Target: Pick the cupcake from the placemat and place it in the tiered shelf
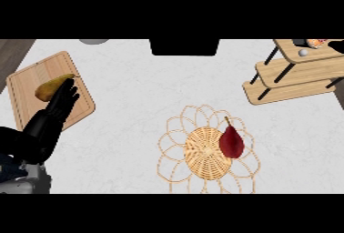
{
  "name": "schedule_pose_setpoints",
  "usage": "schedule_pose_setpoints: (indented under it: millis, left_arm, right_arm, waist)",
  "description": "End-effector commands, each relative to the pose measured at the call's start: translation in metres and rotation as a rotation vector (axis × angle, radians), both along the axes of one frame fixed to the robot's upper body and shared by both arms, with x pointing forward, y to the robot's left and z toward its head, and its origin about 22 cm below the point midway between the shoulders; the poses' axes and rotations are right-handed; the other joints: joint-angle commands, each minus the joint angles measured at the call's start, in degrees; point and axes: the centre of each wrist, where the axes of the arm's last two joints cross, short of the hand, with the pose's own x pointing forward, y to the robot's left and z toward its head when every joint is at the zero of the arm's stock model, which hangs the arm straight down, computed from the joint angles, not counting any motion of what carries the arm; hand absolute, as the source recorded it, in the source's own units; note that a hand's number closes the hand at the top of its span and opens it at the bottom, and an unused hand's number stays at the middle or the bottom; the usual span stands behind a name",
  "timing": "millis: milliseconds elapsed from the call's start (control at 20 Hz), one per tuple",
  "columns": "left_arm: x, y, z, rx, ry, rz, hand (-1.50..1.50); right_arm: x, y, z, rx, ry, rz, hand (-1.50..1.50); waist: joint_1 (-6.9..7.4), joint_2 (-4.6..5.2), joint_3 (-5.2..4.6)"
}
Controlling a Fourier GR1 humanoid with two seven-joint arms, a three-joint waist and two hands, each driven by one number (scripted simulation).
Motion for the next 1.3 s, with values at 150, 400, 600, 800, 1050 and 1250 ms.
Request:
schedule_pose_setpoints:
  millis: [150,400,600,800,1050,1250]
  left_arm:
    - [-0.013,0.012,-0.002,0.004,0.004,-0.005,0.00]
    - [-0.009,-0.003,0.000,0.002,-0.006,0.014,0.00]
    - [0.003,0.000,0.001,-0.005,0.004,0.005,0.00]
    - [0.000,0.013,-0.008,0.009,0.009,0.050,0.00]
    - [-0.009,0.007,-0.004,0.005,0.002,0.047,0.00]
    - [-0.009,0.012,-0.011,0.003,-0.009,0.043,0.00]
  right_arm:
    - [0.000,0.010,0.036,0.246,-0.215,0.018,-1.50]
    - [-0.010,0.002,0.078,0.427,-0.357,0.073,-1.50]
    - [-0.026,-0.007,0.125,0.653,-0.463,0.043,-1.50]
    - [-0.060,-0.042,0.163,0.869,-0.537,-0.005,-1.50]
    - [-0.112,-0.119,0.176,1.082,-0.556,-0.098,-1.50]
    - [-0.154,-0.172,0.170,1.155,-0.553,-0.089,-1.50]
  waist:
    - [0.14,-0.14,0.14]
    - [-0.21,-0.17,0.15]
    - [-0.84,-0.24,0.13]
    - [-2.01,-0.57,0.09]
    - [-2.16,-0.56,0.21]
    - [-1.70,-0.15,0.22]
